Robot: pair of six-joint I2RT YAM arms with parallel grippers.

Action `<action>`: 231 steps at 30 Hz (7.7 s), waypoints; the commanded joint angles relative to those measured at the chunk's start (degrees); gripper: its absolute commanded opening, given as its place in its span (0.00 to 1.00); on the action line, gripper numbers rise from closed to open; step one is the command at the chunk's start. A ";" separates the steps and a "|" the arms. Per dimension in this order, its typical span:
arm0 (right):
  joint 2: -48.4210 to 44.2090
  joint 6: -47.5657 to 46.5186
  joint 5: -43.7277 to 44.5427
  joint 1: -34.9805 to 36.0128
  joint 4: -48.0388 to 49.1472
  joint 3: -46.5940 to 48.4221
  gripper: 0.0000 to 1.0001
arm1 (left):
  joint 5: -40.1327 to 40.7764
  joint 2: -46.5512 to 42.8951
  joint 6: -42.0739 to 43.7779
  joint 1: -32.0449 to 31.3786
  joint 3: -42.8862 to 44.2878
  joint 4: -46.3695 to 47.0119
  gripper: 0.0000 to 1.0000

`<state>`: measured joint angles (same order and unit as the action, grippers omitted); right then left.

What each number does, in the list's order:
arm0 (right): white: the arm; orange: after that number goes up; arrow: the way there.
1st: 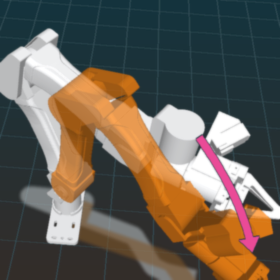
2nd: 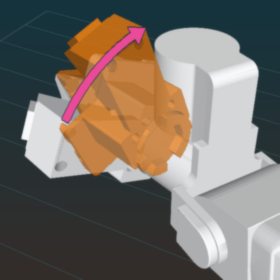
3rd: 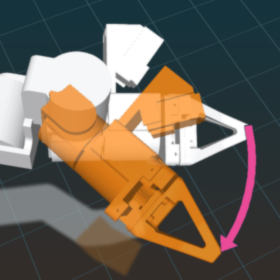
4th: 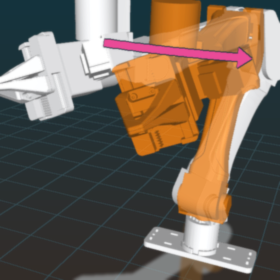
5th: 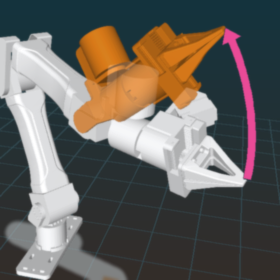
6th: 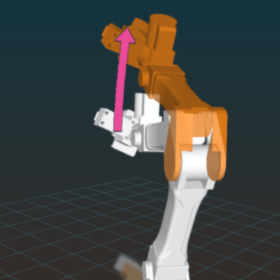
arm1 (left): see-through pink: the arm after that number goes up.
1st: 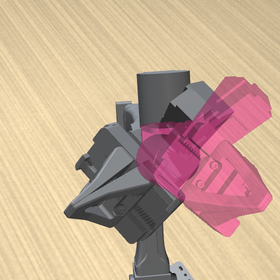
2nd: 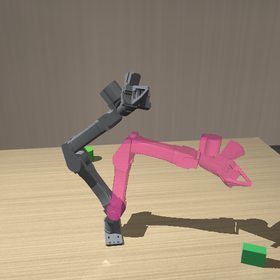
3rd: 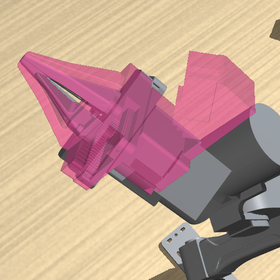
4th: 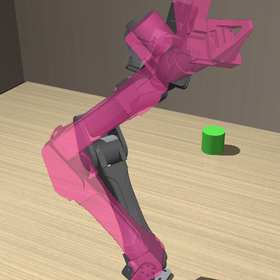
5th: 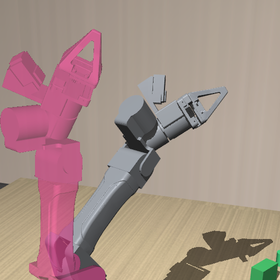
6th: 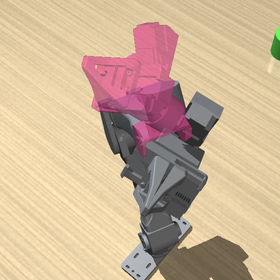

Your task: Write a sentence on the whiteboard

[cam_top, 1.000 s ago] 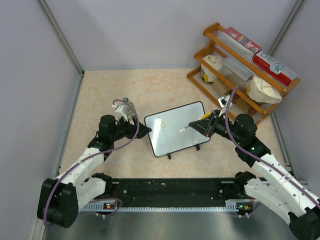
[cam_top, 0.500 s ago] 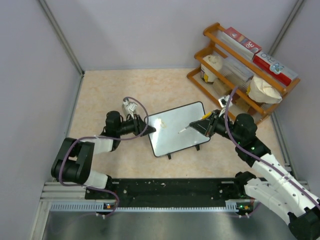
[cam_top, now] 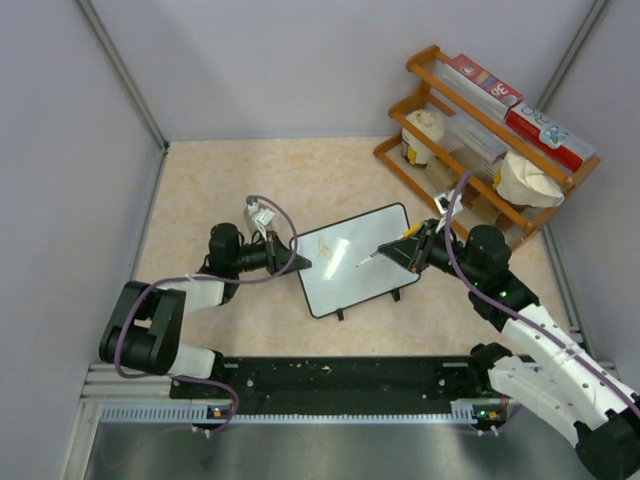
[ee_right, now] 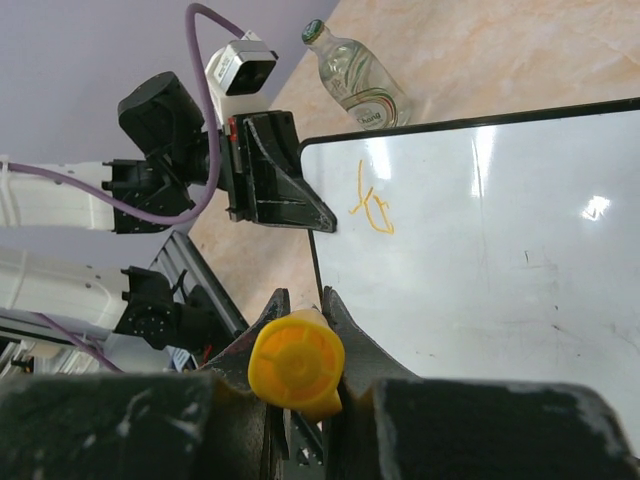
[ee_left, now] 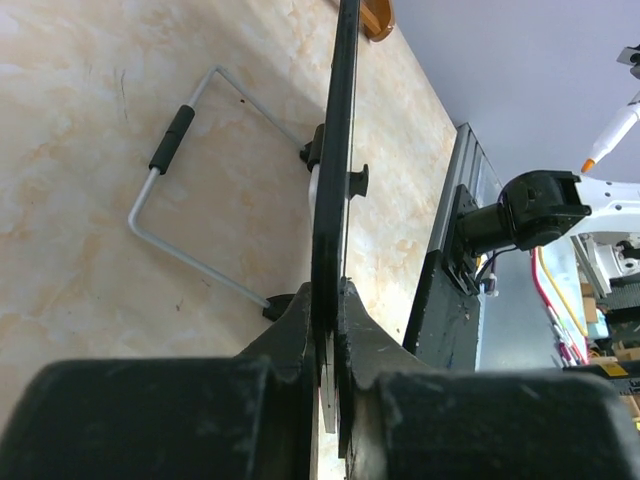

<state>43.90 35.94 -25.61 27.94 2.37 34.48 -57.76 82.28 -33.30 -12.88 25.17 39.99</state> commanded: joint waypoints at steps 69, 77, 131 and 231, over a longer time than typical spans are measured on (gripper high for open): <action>3.21 -7.56 2.58 -0.61 2.55 0.50 0.00 | 34.10 -33.14 9.48 -9.53 3.65 -50.87 0.99; 0.58 -8.08 2.40 -0.70 0.18 0.77 0.00 | 37.65 -28.97 15.00 -9.79 22.10 -57.30 0.97; -12.26 -13.00 3.19 -6.59 -21.53 4.28 0.00 | 5.99 40.68 51.50 -25.34 76.87 -105.83 0.00; -3.56 -20.03 35.35 25.84 15.91 -11.36 0.00 | 12.41 -7.75 14.05 -7.86 1.90 -23.55 0.00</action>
<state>39.42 17.98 4.86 51.35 14.68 22.06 -54.70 73.63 -26.26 -21.45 29.39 19.81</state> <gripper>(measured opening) 0.081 0.060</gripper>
